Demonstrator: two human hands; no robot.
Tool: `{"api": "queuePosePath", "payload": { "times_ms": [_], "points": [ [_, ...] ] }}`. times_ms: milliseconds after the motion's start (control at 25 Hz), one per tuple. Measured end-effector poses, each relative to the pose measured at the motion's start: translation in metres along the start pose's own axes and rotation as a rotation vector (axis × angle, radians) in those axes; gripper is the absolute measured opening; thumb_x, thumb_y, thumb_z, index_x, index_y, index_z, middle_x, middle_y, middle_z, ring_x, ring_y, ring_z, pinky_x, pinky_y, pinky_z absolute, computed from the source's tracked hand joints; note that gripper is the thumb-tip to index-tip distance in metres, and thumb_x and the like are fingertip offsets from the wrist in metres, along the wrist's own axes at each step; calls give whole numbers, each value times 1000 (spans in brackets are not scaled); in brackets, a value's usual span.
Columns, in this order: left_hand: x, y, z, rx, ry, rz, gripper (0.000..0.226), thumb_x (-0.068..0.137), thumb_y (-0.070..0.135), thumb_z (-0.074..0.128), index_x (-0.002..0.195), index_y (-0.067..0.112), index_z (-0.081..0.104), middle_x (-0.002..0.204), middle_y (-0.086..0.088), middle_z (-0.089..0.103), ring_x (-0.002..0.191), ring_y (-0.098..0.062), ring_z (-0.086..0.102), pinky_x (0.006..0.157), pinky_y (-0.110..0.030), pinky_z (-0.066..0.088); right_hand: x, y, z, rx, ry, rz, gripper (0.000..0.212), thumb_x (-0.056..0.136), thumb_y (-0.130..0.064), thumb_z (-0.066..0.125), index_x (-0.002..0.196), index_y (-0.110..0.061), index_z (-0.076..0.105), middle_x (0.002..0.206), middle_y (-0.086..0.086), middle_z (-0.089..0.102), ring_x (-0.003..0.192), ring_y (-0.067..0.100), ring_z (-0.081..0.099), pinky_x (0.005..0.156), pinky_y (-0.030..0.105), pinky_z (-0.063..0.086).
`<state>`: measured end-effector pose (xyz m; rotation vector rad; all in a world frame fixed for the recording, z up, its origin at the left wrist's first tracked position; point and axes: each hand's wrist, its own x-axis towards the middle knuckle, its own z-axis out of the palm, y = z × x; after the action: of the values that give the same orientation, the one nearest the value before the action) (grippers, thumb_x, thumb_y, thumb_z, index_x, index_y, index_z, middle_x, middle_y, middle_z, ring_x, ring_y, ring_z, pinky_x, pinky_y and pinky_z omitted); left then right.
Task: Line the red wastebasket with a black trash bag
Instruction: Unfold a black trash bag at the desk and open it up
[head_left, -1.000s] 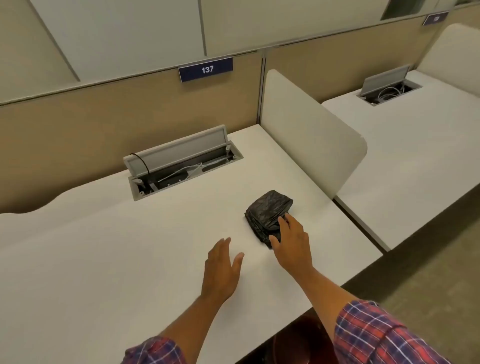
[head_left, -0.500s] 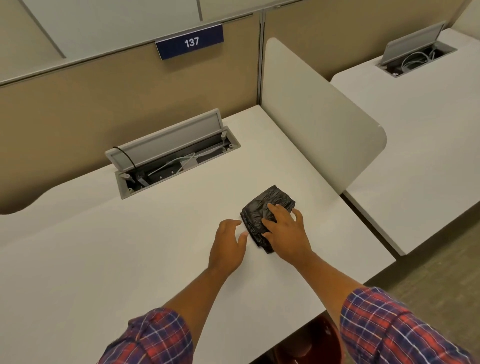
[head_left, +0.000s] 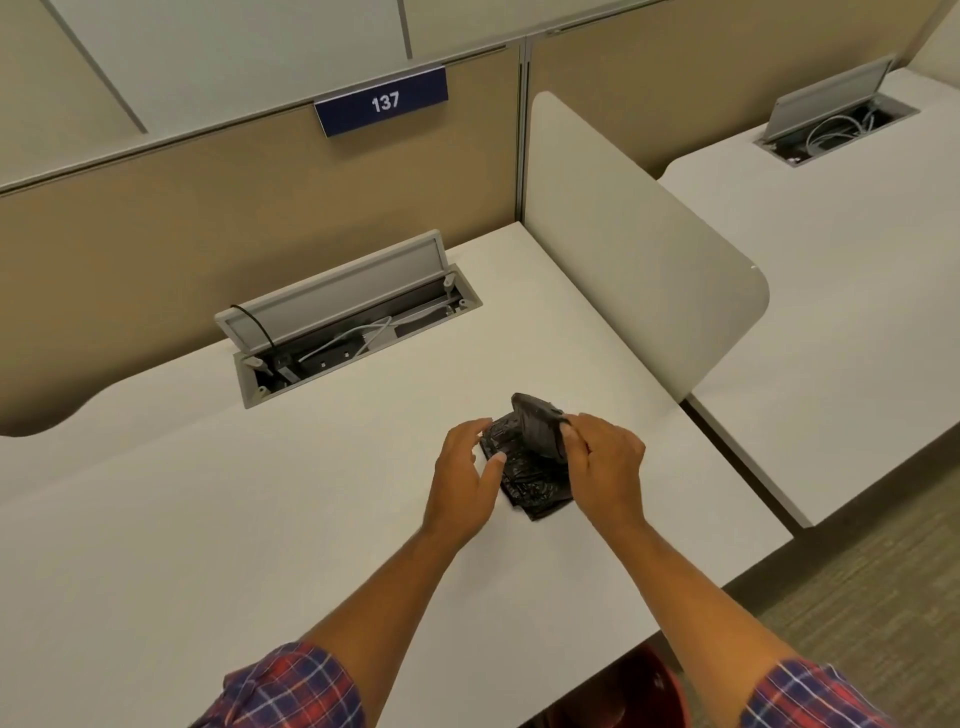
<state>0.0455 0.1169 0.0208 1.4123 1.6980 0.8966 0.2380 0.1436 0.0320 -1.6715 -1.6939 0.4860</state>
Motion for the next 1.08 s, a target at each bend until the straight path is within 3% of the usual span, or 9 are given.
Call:
{"api": "queuePosePath", "payload": {
  "times_ms": [160, 280, 400, 520, 640, 720, 840, 960, 1080],
  "points": [
    [2, 37, -9, -151, -80, -68, 34, 104, 23, 67, 137, 30, 62, 136, 10, 65, 121, -5, 62, 106, -30, 53, 5, -37, -51, 322, 110, 140, 24, 108, -20, 51, 101, -11, 72, 84, -2, 70, 78, -5, 65, 64, 8, 48],
    [-6, 60, -14, -488, -173, -248, 27, 108, 31, 58, 133, 25, 68, 130, 4, 76, 124, -14, 70, 109, -36, 55, 3, -53, -66, 584, 144, 331, 27, 108, -24, 51, 94, -10, 71, 85, -2, 71, 77, 0, 64, 68, 18, 54],
    [-23, 68, -22, -938, -350, -428, 43, 110, 32, 44, 141, 13, 68, 139, -11, 74, 135, -29, 66, 117, -47, 47, -4, -65, -69, 864, 49, 564, 27, 106, -26, 55, 97, -11, 75, 98, 10, 79, 92, 20, 74, 78, 38, 62],
    [-45, 65, -30, -1059, -396, -496, 46, 105, 25, 47, 141, 5, 68, 144, -19, 70, 140, -35, 61, 124, -52, 42, -21, -75, -65, 844, -32, 629, 26, 105, -24, 56, 95, -11, 77, 98, 12, 80, 98, 31, 76, 82, 44, 62],
    [-67, 59, -38, -963, -321, -512, 37, 106, 15, 51, 133, 3, 73, 136, -21, 74, 136, -41, 63, 120, -56, 47, -42, -87, -62, 743, -53, 593, 21, 104, -23, 57, 100, -17, 76, 98, 3, 80, 103, 28, 75, 80, 36, 63],
    [-81, 57, -48, -916, -282, -523, 32, 106, 12, 53, 128, 3, 75, 130, -22, 77, 129, -41, 68, 113, -55, 52, -57, -91, -63, 646, -80, 502, 22, 104, -29, 59, 123, -24, 69, 122, -4, 73, 119, 20, 68, 92, 34, 60],
    [-102, 45, -71, -825, -245, -533, 28, 107, 18, 58, 123, 7, 78, 123, -19, 80, 119, -38, 75, 107, -53, 57, -84, -94, -67, 425, -145, 158, 61, 98, -47, 65, 154, -30, 44, 158, -12, 45, 143, 7, 45, 112, 29, 45],
    [-122, 35, -93, -749, -268, -524, 29, 107, 20, 58, 124, 8, 78, 121, -20, 81, 117, -38, 76, 107, -56, 57, -102, -107, -68, 239, -411, -13, 74, 87, -65, 69, 151, -35, 49, 149, -17, 55, 138, 5, 49, 114, 33, 42],
    [-143, 24, -110, -699, -267, -534, 28, 105, 19, 60, 121, 3, 77, 120, -26, 79, 112, -39, 76, 97, -50, 59, -118, -116, -63, 162, -405, -16, 33, 94, -46, 70, 122, -30, 74, 119, -17, 73, 110, -2, 64, 103, 37, 54]
  ]
}}
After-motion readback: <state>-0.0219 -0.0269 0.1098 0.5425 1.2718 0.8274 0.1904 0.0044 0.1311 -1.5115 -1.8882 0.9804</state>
